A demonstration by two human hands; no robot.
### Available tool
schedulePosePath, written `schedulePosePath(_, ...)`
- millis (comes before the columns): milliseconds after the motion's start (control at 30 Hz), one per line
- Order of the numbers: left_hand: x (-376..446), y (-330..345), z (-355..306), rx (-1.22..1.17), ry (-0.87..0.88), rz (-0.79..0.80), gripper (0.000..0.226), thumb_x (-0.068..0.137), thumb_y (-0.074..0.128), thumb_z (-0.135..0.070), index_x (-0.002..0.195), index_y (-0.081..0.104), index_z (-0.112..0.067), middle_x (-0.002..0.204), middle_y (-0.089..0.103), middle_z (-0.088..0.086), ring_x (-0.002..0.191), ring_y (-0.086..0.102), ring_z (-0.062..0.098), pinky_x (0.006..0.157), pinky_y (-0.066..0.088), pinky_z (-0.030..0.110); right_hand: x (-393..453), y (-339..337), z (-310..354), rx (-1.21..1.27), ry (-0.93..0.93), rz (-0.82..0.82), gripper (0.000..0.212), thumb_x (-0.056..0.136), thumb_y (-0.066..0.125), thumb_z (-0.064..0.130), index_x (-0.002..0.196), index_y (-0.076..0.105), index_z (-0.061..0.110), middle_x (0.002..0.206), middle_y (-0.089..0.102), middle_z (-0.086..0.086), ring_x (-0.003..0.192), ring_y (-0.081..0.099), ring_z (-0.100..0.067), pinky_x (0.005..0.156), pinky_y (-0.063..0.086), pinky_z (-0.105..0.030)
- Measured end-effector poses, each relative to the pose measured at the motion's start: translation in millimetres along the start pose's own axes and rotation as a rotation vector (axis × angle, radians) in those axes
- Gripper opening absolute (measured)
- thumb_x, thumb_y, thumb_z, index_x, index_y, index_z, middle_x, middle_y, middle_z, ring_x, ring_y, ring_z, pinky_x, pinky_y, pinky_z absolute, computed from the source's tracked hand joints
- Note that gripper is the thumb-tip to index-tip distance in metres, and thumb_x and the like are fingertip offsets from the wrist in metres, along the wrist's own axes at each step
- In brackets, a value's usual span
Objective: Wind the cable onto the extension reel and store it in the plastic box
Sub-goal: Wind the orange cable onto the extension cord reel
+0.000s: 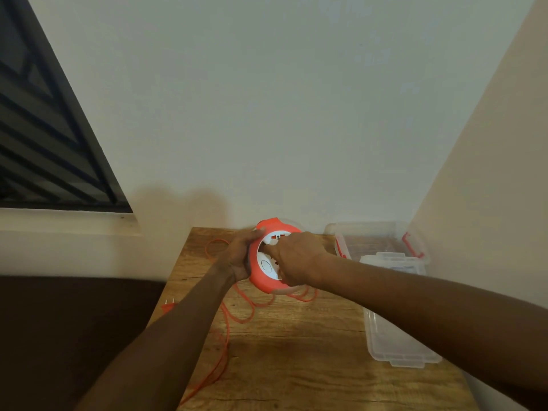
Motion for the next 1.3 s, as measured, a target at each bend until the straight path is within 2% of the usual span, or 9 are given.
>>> schedulePosePath(233,1,13,-16,-0.127,0.152,0.019,0.028,0.096,0.057,-0.025,0.115,0.07,-0.007,0.107,0.075,0.015,0.092,0.074,0.031,0.079,0.061,0.044,10,6,-28,0.305,0.216,-0.116,0.064,0.086,0.061,0.049,0.143,0.041,0.028,0.123,0.065,0.0,0.103,0.065,-0.024,0.07,0.049,-0.033)
schedulePosePath(333,6,16,-17,-0.112,0.258,-0.051,0.03,0.093,0.067,-0.023,0.117,0.063,-0.005,0.111,0.066,0.023,0.099,0.067,0.035,0.085,0.057,0.048,-2,31,-44,1.112,0.639,-0.144,0.055,0.087,0.059,0.047,0.134,0.055,0.017,0.107,0.07,-0.002,0.092,0.067,-0.023,0.077,0.054,-0.036)
schedulePosePath(400,8,13,-12,-0.073,0.262,-0.137,0.033,0.091,0.073,-0.026,0.112,0.062,-0.004,0.108,0.062,0.025,0.096,0.062,0.039,0.081,0.054,0.049,-9,58,-20,1.879,0.949,-0.133,0.047,0.091,0.057,0.034,0.129,0.054,0.007,0.076,0.067,-0.008,0.053,0.063,-0.019,0.048,0.05,-0.029)
schedulePosePath(500,10,9,-9,-0.03,0.237,-0.142,0.061,0.087,0.077,-0.037,0.122,0.056,0.008,0.113,0.059,0.034,0.088,0.066,0.036,0.072,0.057,0.044,-8,64,8,2.221,0.928,-0.214,0.068,0.087,0.058,0.016,0.146,0.025,0.022,0.089,0.07,-0.017,0.051,0.066,-0.019,0.041,0.047,-0.024)
schedulePosePath(567,11,9,-11,-0.064,0.216,-0.11,0.061,0.092,0.07,-0.034,0.136,0.053,0.004,0.124,0.061,0.035,0.088,0.071,0.033,0.069,0.062,0.045,-17,52,4,1.956,0.772,-0.269,0.079,0.082,0.065,0.022,0.149,0.022,0.029,0.103,0.07,-0.014,0.068,0.072,-0.019,0.052,0.055,-0.028)
schedulePosePath(667,10,3,-14,-0.102,0.125,-0.066,0.052,0.095,0.062,-0.035,0.136,0.06,-0.003,0.128,0.067,0.025,0.103,0.069,0.038,0.08,0.061,0.049,-26,24,-13,0.939,0.346,-0.326,0.063,0.085,0.067,0.035,0.142,0.039,0.036,0.139,0.053,-0.005,0.11,0.063,-0.023,0.081,0.056,-0.034)
schedulePosePath(800,7,-3,-13,-0.044,0.037,-0.045,0.044,0.092,0.062,-0.038,0.127,0.065,-0.012,0.109,0.076,0.016,0.089,0.074,0.035,0.077,0.061,0.049,-18,32,-26,0.223,0.038,-0.134,0.071,0.089,0.066,0.031,0.145,0.025,0.047,0.156,0.024,-0.011,0.103,0.063,-0.031,0.073,0.058,-0.04)
schedulePosePath(1067,2,8,-10,-0.042,0.066,-0.016,0.06,0.084,0.068,-0.039,0.135,0.06,-0.009,0.117,0.073,0.019,0.097,0.072,0.035,0.081,0.061,0.049,-12,-9,-9,0.009,0.063,-0.156,0.068,0.093,0.061,0.034,0.15,0.025,0.024,0.13,0.058,-0.014,0.095,0.067,-0.031,0.064,0.053,-0.036)
schedulePosePath(1300,-8,8,-14,-0.01,0.111,-0.048,0.05,0.084,0.067,-0.036,0.128,0.062,-0.013,0.114,0.072,0.017,0.097,0.072,0.032,0.08,0.061,0.047,-3,-1,-8,0.257,0.272,-0.155,0.075,0.087,0.064,0.038,0.149,0.026,0.015,0.121,0.064,-0.007,0.097,0.066,-0.026,0.072,0.056,-0.036)
Point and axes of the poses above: each hand's wrist, its own x-axis towards the middle knuckle, its own y-axis out of the palm, z = x × y, the point moved 8 cm from there along x, towards the middle knuckle
